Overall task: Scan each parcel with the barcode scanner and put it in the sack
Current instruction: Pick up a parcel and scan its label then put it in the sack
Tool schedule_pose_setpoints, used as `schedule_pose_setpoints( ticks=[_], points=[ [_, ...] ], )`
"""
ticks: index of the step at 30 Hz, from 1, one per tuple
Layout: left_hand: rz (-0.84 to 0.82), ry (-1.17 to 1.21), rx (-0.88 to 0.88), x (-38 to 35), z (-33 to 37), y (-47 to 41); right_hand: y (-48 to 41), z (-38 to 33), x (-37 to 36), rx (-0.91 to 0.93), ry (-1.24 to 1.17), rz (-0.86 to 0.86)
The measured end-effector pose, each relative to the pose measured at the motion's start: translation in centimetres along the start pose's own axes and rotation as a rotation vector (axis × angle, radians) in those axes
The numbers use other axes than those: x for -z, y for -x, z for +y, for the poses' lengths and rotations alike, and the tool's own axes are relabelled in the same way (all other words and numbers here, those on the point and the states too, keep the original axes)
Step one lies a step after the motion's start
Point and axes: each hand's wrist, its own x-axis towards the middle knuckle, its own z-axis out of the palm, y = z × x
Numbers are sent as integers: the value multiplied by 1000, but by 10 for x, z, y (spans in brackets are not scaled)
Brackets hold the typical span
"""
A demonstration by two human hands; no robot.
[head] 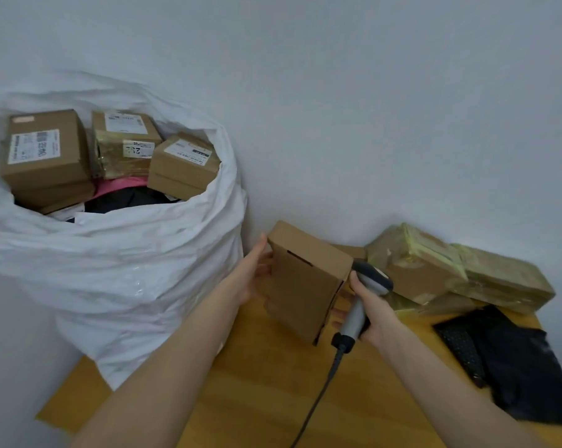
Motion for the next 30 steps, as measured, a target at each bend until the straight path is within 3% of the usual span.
schedule_pose_setpoints(
  ticks=[4, 8, 14, 20, 24, 30],
  points=[
    [-100, -90, -49, 0, -6, 15, 3, -1, 1, -47, -45, 94],
    [-52, -46, -85, -1, -13, 21, 7, -6, 3, -63, -107, 80],
    [36, -24, 24, 4, -16, 11, 8, -7, 9, -54, -45, 34],
    [5, -79, 199, 14, -12, 9, 9, 2, 22, 96, 67, 5],
    [-91, -16, 300, 16, -25, 7, 8, 13, 36, 75, 46, 24],
    [-85, -122, 219, 14, -81, -5, 2, 47, 47, 41, 243, 179]
  ],
)
